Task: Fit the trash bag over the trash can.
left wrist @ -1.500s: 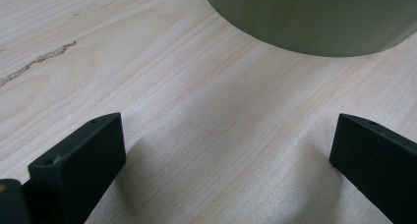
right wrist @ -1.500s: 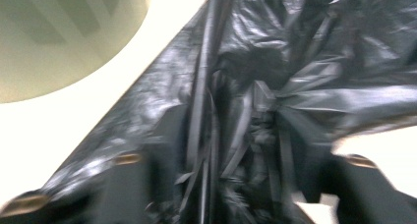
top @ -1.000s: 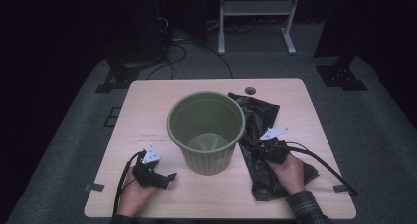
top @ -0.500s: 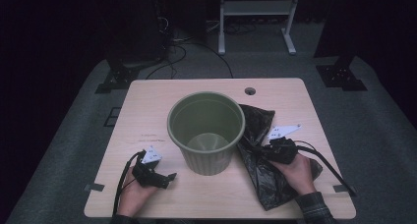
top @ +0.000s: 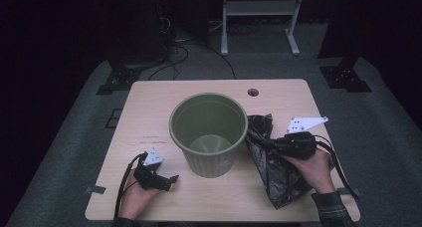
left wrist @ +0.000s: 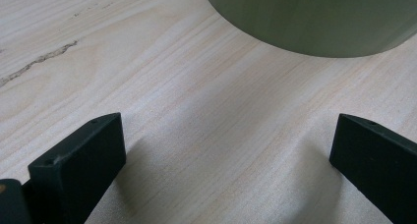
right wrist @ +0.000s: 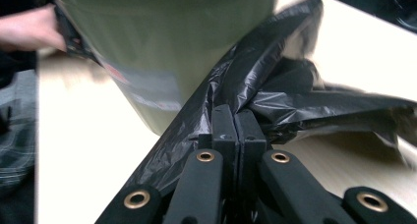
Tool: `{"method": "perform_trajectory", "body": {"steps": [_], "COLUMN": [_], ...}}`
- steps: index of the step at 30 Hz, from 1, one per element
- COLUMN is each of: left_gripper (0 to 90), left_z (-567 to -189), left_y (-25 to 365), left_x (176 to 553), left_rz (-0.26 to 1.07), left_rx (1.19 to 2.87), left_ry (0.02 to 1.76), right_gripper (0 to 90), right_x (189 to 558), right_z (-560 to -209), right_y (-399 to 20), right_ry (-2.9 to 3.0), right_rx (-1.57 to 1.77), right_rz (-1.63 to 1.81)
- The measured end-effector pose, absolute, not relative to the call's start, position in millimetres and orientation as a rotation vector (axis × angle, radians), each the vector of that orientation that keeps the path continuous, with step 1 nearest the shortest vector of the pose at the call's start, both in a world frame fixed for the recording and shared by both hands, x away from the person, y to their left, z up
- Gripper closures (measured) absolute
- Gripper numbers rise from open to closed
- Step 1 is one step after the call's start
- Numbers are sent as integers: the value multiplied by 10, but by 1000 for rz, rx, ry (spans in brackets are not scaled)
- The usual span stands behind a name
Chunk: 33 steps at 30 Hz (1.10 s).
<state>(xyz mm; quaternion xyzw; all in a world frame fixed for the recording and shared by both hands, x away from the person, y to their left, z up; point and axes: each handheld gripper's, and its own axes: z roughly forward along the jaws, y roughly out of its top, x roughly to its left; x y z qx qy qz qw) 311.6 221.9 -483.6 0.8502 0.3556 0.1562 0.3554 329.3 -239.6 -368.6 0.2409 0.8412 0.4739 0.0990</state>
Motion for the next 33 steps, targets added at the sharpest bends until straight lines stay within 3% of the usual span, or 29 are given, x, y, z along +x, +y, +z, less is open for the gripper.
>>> {"method": "perform_trajectory", "body": {"steps": [19, 33], "left_gripper": [0, 0], "left_z": [-4836, -4838], "left_y": [2220, 2219], "left_x": [3117, 3117], "left_rz": [403, 404], "left_rx": [2198, 2196], "left_ry": [917, 917], "right_gripper": [897, 897], "right_x": [3112, 3144], "right_z": [-3021, -2592], "right_y": [-2368, -2026], "right_ry": [2487, 2477], "right_rx": [460, 320], "right_rz": [1534, 1520]}}
